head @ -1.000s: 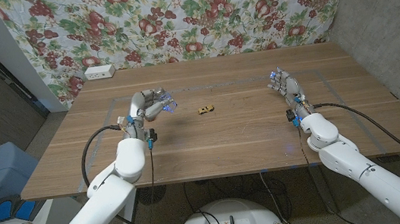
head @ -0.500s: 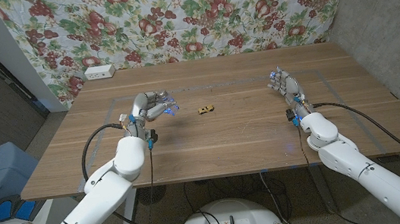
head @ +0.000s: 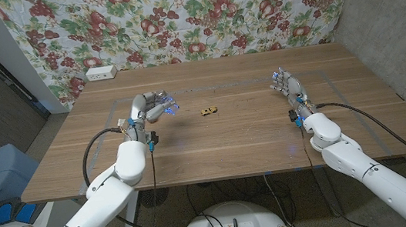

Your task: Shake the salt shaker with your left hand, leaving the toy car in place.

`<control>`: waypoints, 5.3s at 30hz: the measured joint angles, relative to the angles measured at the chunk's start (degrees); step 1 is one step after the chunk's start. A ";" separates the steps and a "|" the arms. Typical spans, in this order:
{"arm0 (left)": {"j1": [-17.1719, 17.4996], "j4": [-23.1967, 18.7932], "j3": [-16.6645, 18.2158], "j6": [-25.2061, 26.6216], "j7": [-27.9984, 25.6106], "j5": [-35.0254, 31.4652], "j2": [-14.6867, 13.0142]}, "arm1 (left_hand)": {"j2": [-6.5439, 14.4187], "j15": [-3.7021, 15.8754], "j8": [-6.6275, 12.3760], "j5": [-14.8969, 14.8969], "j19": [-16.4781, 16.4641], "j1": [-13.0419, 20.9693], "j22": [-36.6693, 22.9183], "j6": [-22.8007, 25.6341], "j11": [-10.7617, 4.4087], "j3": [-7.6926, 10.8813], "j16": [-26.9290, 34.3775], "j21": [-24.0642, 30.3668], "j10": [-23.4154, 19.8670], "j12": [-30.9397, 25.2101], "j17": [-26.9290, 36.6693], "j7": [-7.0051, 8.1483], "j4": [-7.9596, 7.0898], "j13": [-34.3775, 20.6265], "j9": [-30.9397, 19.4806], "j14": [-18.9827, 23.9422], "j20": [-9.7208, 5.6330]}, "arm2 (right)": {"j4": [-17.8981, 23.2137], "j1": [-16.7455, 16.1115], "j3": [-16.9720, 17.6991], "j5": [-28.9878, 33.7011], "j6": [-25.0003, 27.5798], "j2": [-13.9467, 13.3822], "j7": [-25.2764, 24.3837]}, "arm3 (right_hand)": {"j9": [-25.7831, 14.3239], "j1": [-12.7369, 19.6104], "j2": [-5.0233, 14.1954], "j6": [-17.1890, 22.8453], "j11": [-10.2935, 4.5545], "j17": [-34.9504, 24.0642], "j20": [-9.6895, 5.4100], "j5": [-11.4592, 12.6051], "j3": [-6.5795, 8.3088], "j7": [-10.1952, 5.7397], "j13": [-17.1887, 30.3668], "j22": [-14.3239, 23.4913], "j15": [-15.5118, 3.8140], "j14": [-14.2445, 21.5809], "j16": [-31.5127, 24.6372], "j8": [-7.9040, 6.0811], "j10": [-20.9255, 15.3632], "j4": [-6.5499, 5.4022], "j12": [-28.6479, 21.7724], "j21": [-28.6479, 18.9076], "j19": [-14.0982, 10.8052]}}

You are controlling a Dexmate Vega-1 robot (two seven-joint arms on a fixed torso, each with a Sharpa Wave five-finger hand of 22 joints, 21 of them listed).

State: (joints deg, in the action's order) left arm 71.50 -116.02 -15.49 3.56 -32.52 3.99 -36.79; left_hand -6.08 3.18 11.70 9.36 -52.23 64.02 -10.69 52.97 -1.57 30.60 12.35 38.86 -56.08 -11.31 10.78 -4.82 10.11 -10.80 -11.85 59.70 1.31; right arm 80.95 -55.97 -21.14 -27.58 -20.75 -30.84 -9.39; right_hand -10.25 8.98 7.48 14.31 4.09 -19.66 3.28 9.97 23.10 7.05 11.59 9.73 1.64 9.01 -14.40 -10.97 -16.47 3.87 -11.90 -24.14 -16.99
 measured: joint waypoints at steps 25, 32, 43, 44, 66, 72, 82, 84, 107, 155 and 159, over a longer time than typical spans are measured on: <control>0.30 8.42 0.36 -19.01 -9.08 -7.28 7.11 | 0.32 0.00 -0.37 -0.12 0.23 -0.32 0.00 0.20 -0.09 -0.25 0.00 0.10 -0.09 0.31 -0.21 0.20 -0.24 0.03 0.00 0.01 -0.23 | -0.20 0.34 -0.31 0.34 0.67 0.41 -0.59 | 0.00 0.00 0.00 0.00 0.00 -0.01 -0.21 0.00 0.00 0.00 0.00 0.00 0.00 0.00 0.00 0.00 0.00 0.00 0.25 0.63 -0.20; 0.22 10.41 0.57 -21.46 -10.19 -9.07 9.95 | 0.38 0.00 -0.46 -0.23 0.23 -0.38 0.00 0.20 -0.09 -0.31 0.00 0.10 -0.09 0.31 -0.23 0.20 -0.31 0.03 0.00 0.01 -0.23 | -0.34 0.24 -0.17 0.09 0.25 0.33 -0.45 | 0.00 0.00 0.00 0.00 0.00 -0.01 -0.20 0.00 0.00 0.00 0.00 0.00 0.00 0.00 0.00 0.00 0.00 0.00 0.25 0.86 -0.20; 0.46 10.32 0.86 -21.02 -10.70 -10.89 11.64 | 0.38 -0.01 -0.45 0.00 0.23 -0.38 0.00 0.21 -0.09 -0.29 0.00 0.10 -0.09 0.31 -0.28 0.20 -0.29 -0.01 -0.29 0.02 -0.23 | -0.79 0.26 -0.08 -0.20 0.04 0.27 0.05 | 0.00 0.00 0.00 0.00 0.00 0.22 -0.21 0.00 0.00 0.00 0.00 0.00 0.00 0.00 0.00 0.00 0.00 0.00 0.25 0.86 -0.19; 0.48 10.27 0.86 -21.02 -10.70 -10.89 11.67 | 0.38 -0.01 -0.45 0.00 0.23 -0.38 0.00 0.21 -0.09 -0.29 -0.01 0.10 -0.09 0.30 -0.28 0.20 -0.29 -0.01 -0.29 0.02 -0.23 | -0.79 0.26 -0.08 -0.21 0.03 0.27 0.06 | 0.00 0.00 0.00 0.00 0.00 0.27 -0.20 0.00 0.00 0.00 0.00 0.00 0.00 0.00 0.00 0.00 0.00 0.00 0.25 0.86 -0.19; -0.49 2.63 -0.07 -2.66 -4.85 -8.15 7.35 | 0.38 -0.08 -0.45 -0.07 0.41 -0.38 0.00 0.21 -0.10 -0.32 -0.23 0.11 -0.09 0.31 0.08 0.20 -0.24 0.01 -0.27 0.10 -0.41 | -0.98 0.31 0.12 -0.39 -0.15 0.27 -0.02 | 0.00 0.00 0.00 0.00 0.00 0.26 -0.20 0.00 0.01 0.00 0.00 0.00 0.00 0.00 0.00 0.00 0.00 0.00 0.22 1.29 -0.19; -1.75 0.66 -0.90 6.52 -0.29 -6.12 4.36 | 0.38 0.09 -0.46 -0.11 0.41 -0.38 0.00 0.20 -0.10 -0.38 -0.39 0.11 -0.09 0.31 0.05 0.20 -0.18 0.01 -0.26 0.30 -0.41 | -1.07 0.58 0.07 -0.35 0.14 0.37 -0.08 | 0.00 0.00 0.00 0.00 0.00 0.26 -0.21 0.00 0.01 0.00 0.00 0.00 0.00 0.00 0.00 0.00 0.00 0.00 0.22 1.75 -0.19; -2.91 -0.73 -1.89 12.08 2.52 -3.00 1.30 | 0.38 0.09 -0.66 0.22 0.41 -0.38 0.00 0.21 -0.10 -0.39 -0.45 0.11 -0.09 0.31 0.02 0.20 -0.17 0.03 -0.26 0.30 -0.41 | -1.09 0.89 -0.22 -0.18 0.56 0.53 -0.31 | 0.00 0.00 0.00 0.00 0.00 0.25 -0.40 0.00 0.00 0.00 0.00 0.00 0.00 0.00 0.00 0.00 0.00 0.00 0.22 1.75 -0.83; -3.07 -0.80 -2.04 12.20 2.54 -2.75 0.91 | 0.38 0.09 -0.66 0.22 0.55 -0.38 0.00 0.21 -0.10 -0.39 -0.48 0.11 -0.09 0.30 0.02 0.20 -0.17 0.04 -0.26 0.30 -0.55 | -1.09 0.90 -0.25 -0.14 0.56 0.56 -0.34 | 0.00 0.00 0.00 0.00 0.00 0.25 -0.20 0.00 0.01 0.00 0.00 0.00 0.00 0.00 0.00 0.00 0.00 0.00 0.22 1.75 -1.02; -1.78 3.60 -2.42 -1.13 -4.48 -3.48 2.50 | 0.38 0.13 -0.45 0.15 0.72 -0.38 0.00 0.21 -0.10 -0.45 -0.60 1.44 -0.09 0.30 -0.16 0.20 -0.11 -0.10 -0.24 0.28 -0.72 | -0.81 0.63 -0.30 0.03 0.55 0.65 -0.66 | 0.00 0.00 0.00 0.00 0.00 0.25 -0.20 0.00 0.01 0.00 0.00 0.00 0.00 0.00 0.00 0.00 0.00 0.00 0.22 2.62 -1.02; -0.58 5.73 0.02 -6.54 -4.66 -6.62 8.73 | 0.28 0.32 -0.65 0.17 1.13 -0.28 0.00 0.23 -0.10 -0.45 -0.67 2.44 -0.09 0.51 0.06 0.22 -0.12 -0.04 -0.27 0.09 -1.13 | -0.76 0.51 -0.15 -0.34 0.85 0.38 -0.50 | 0.00 0.00 0.00 0.00 0.00 0.52 -0.39 0.00 0.00 0.00 0.00 0.00 0.00 0.00 0.00 0.00 0.00 -0.01 0.22 3.39 -1.25; -0.98 3.58 -0.37 -1.31 -1.92 -5.41 6.70 | 0.28 0.32 -0.65 0.16 1.13 -0.28 0.00 0.23 -0.10 -0.45 -0.67 2.44 -0.09 0.51 0.06 0.22 -0.12 -0.04 -0.27 0.09 -1.13 | -0.76 0.49 -0.11 -0.42 0.84 0.31 -0.39 | 0.09 0.00 0.00 0.00 0.00 0.52 -0.21 0.00 0.00 0.00 0.00 0.00 0.00 0.00 0.00 0.00 0.00 -0.01 0.22 3.39 -1.43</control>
State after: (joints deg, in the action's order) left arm 70.52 -112.44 -15.86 2.25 -34.44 -1.42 -30.09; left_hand -5.80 3.49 11.04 9.51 -51.10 63.74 -10.69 53.20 -1.67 30.15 11.69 41.30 -56.17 -10.80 10.85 -4.59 10.00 -10.84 -12.13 59.79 0.18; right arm 80.19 -55.48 -21.25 -28.01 -19.91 -30.53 -9.78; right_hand -10.16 8.98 7.48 14.31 4.09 -19.14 3.07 9.97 23.10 7.05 11.59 9.73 1.64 9.01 -14.40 -10.97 -16.47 3.87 -11.69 -20.75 -18.42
